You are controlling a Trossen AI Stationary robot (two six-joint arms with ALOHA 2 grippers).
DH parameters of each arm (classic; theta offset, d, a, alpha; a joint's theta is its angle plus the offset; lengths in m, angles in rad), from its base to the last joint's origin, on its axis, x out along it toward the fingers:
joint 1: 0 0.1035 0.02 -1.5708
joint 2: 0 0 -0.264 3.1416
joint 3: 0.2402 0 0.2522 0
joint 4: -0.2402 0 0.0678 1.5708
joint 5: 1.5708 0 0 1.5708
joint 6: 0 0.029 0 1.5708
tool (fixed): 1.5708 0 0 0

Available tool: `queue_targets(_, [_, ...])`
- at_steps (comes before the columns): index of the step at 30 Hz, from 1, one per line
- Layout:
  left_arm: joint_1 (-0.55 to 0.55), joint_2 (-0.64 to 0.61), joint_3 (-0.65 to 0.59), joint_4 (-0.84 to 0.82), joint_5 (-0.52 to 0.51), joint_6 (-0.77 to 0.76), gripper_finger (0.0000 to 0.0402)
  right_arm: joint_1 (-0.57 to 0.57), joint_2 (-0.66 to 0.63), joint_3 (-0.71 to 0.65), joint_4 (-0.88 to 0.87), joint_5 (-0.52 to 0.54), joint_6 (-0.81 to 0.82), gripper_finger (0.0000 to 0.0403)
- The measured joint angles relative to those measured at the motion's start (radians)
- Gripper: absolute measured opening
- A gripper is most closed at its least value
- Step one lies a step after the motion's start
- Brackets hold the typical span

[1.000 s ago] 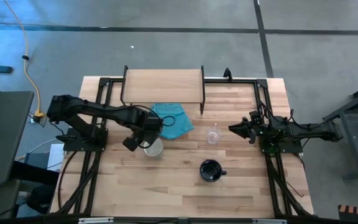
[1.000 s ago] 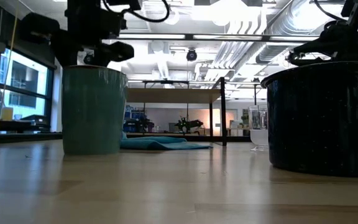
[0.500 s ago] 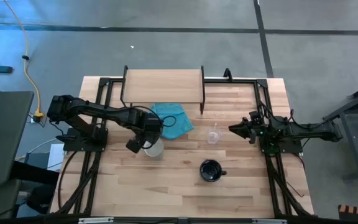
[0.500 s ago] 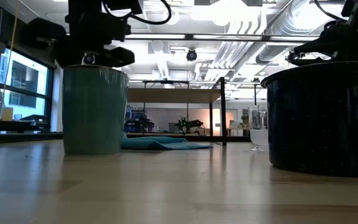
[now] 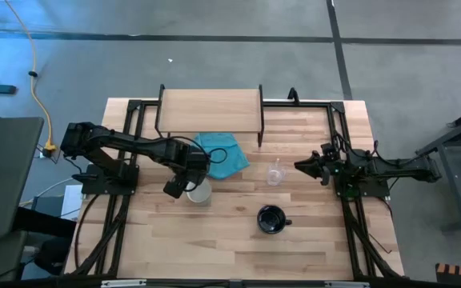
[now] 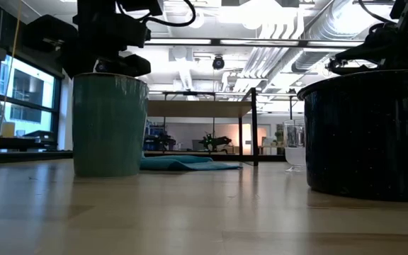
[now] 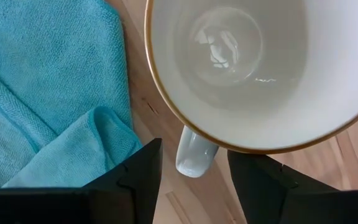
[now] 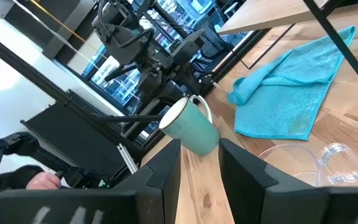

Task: Stack small to large cups/mugs on shelf
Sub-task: Put the light blue mug on the shelf

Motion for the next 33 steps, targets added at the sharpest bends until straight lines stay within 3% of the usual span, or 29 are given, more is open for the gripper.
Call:
queue_targets(24, [0.0,0.015,0.0,0.009,-0.003,0.128,0.017,0.0,0.0,0.0,0.0,-0.006,-0.001,0.0101])
queue_targets(33, [0.0,0.069,-0.001,0.043,0.001,-0.049,0.017,0.0,0.0,0.0,0.0,-0.006,-0.001,0.0101])
